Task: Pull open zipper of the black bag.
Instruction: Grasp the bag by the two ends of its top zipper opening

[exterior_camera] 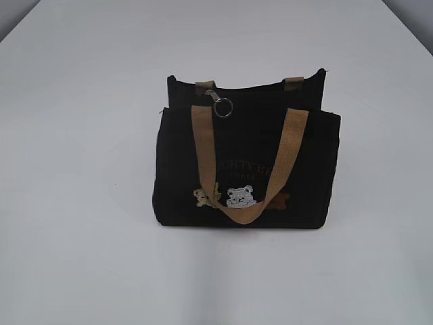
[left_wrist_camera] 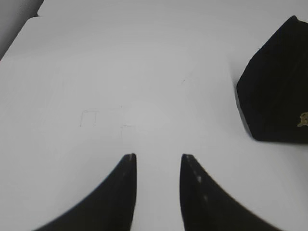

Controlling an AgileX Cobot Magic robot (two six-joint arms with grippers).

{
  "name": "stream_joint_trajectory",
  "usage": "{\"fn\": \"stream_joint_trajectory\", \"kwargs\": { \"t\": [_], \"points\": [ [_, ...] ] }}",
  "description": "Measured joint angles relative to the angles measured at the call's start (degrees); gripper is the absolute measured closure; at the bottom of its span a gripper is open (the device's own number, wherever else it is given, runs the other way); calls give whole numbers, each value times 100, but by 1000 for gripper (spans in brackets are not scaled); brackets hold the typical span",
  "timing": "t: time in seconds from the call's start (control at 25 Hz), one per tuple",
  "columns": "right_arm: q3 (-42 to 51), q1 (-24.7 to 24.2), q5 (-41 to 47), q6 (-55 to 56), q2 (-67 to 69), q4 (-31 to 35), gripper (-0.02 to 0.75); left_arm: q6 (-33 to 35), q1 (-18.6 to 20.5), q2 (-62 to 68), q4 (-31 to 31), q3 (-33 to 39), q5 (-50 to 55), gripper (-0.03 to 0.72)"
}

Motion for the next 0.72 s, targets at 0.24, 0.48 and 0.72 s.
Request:
{"fn": "stream_joint_trajectory", "kwargs": {
  "t": [0.24, 0.48, 0.72],
  "points": [
    [0, 0, 0, 0, 0, 0, 377, 0, 0, 0, 0, 0, 0, 452],
    [0, 0, 0, 0, 0, 0, 377, 0, 0, 0, 0, 0, 0, 452],
    [0, 0, 0, 0, 0, 0, 377, 0, 0, 0, 0, 0, 0, 452]
  ]
}}
